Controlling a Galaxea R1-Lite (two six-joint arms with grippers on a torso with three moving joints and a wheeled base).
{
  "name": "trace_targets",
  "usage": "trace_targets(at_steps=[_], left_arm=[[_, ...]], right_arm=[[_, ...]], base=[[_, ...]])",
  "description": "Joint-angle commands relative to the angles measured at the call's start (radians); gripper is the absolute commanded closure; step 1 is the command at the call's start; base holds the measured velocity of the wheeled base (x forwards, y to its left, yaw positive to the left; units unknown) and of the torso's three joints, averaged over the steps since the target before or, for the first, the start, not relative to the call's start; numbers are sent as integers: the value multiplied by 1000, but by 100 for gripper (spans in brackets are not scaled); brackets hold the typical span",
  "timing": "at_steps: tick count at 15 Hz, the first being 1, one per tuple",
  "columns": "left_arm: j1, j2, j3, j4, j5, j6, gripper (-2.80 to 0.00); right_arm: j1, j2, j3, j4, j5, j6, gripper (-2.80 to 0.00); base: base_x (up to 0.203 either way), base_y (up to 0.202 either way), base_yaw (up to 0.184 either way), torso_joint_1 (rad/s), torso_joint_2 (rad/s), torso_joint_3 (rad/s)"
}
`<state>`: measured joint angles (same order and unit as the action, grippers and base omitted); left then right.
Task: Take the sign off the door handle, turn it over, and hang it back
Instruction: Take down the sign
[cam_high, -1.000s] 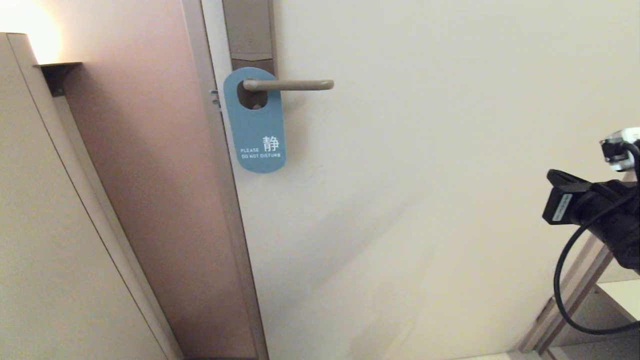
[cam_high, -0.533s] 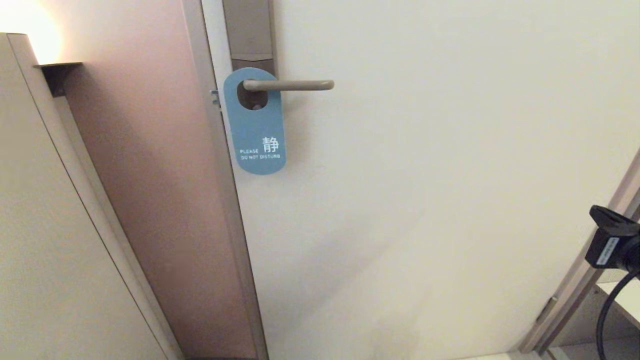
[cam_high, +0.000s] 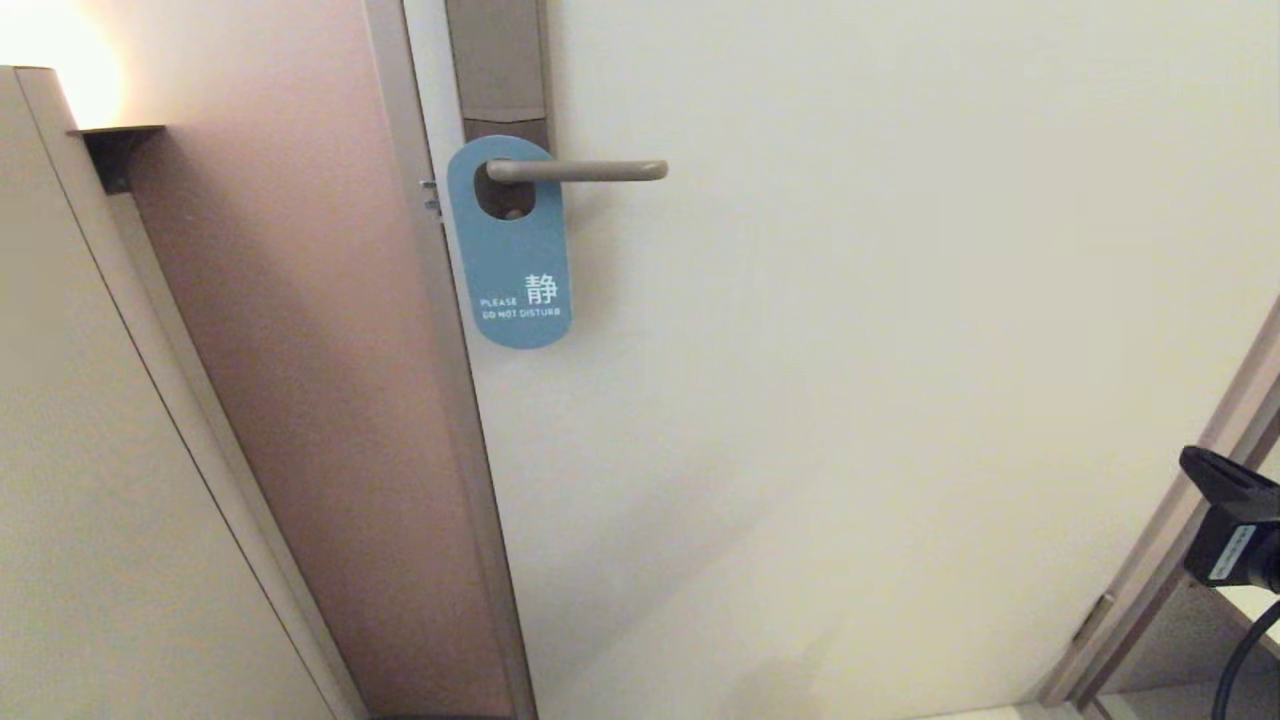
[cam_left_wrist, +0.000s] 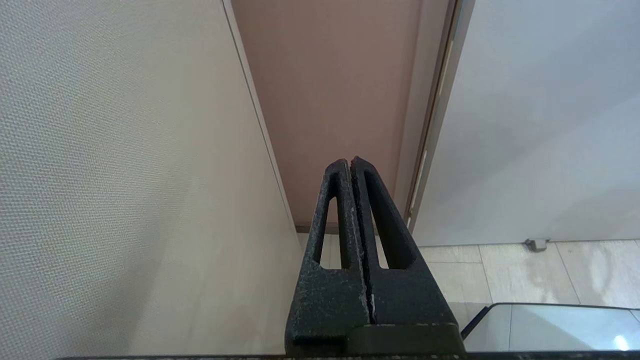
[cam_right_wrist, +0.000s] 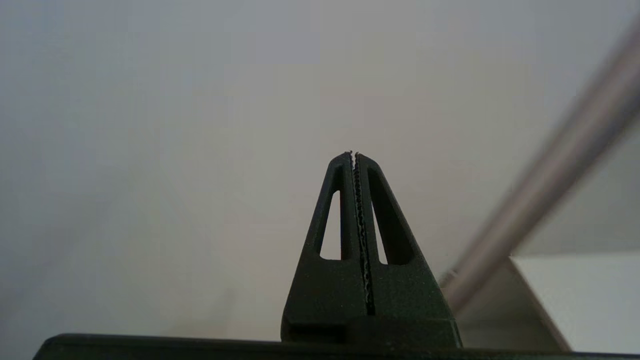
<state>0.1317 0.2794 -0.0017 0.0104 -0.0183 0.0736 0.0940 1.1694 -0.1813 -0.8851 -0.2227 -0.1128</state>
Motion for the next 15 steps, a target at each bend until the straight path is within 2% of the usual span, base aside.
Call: trace_targets(at_steps=[1,3,8,12,15], left_arm=[[1,1,0,0,0,0,0],[0,1,0,0,0,0,0],[0,1,0,0,0,0,0],[0,1,0,0,0,0,0],[0,1,0,0,0,0,0]], right_arm=[[1,8,-3,-6,58,-1,0],[2,17,-26,-6,152,-6,0],[6,99,-126,-6,300,-21,0],[6,109,-110,-5,312,-39,0],[2,81,-72,-4,287,-35,0]], base=[[0,0,0,0,0,0],[0,0,0,0,0,0],[0,0,0,0,0,0],[0,0,0,0,0,0],[0,0,0,0,0,0]])
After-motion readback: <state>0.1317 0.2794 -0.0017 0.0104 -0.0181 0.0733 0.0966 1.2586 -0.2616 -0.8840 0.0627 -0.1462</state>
